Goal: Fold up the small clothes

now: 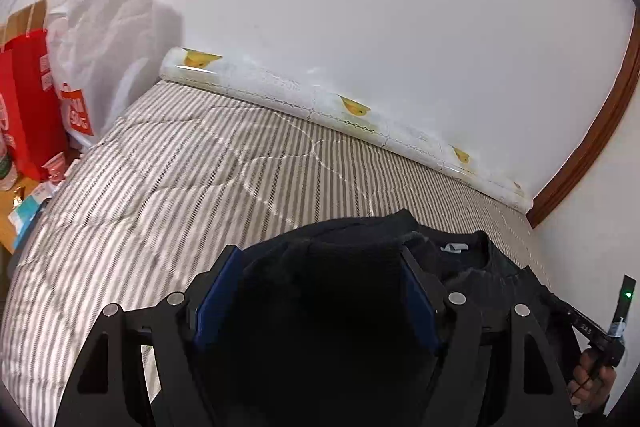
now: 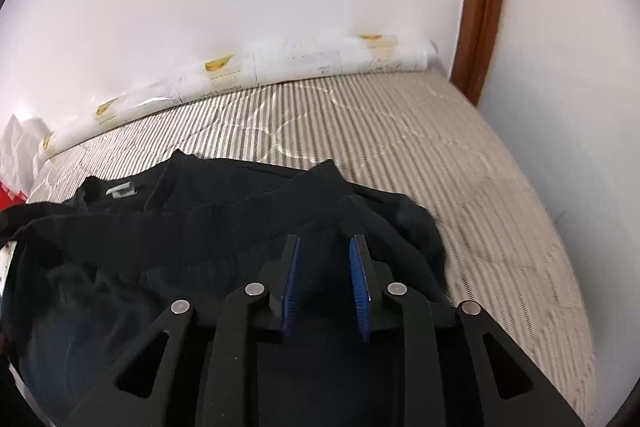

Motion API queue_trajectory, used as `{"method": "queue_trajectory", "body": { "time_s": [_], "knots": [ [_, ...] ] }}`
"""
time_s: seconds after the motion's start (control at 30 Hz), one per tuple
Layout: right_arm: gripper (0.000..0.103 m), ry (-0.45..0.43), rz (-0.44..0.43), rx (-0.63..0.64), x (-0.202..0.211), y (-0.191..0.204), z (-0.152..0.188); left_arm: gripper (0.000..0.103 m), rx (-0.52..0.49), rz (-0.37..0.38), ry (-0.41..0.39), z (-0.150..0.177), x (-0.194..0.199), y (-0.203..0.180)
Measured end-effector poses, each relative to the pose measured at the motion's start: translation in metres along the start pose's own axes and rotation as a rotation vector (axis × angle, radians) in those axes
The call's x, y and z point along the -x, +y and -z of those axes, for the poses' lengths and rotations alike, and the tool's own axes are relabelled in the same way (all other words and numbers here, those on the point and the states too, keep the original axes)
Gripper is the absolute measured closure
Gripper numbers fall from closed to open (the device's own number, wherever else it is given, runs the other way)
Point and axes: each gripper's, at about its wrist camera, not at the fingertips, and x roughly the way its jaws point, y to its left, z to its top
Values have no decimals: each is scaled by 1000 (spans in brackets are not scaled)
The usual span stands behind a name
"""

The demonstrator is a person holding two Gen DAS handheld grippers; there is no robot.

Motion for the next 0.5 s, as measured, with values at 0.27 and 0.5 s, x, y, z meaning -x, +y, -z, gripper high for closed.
{"method": "queue_trajectory", "body": {
  "time_s": [0.27, 0.5],
  "knots": [
    [66, -50, 17, -36, 52, -39, 42, 29, -24, -86, -38, 35, 50, 23],
    [62, -86, 53, -34, 87, -63, 81, 29, 33, -123, -44, 73, 91, 63]
  ]
}}
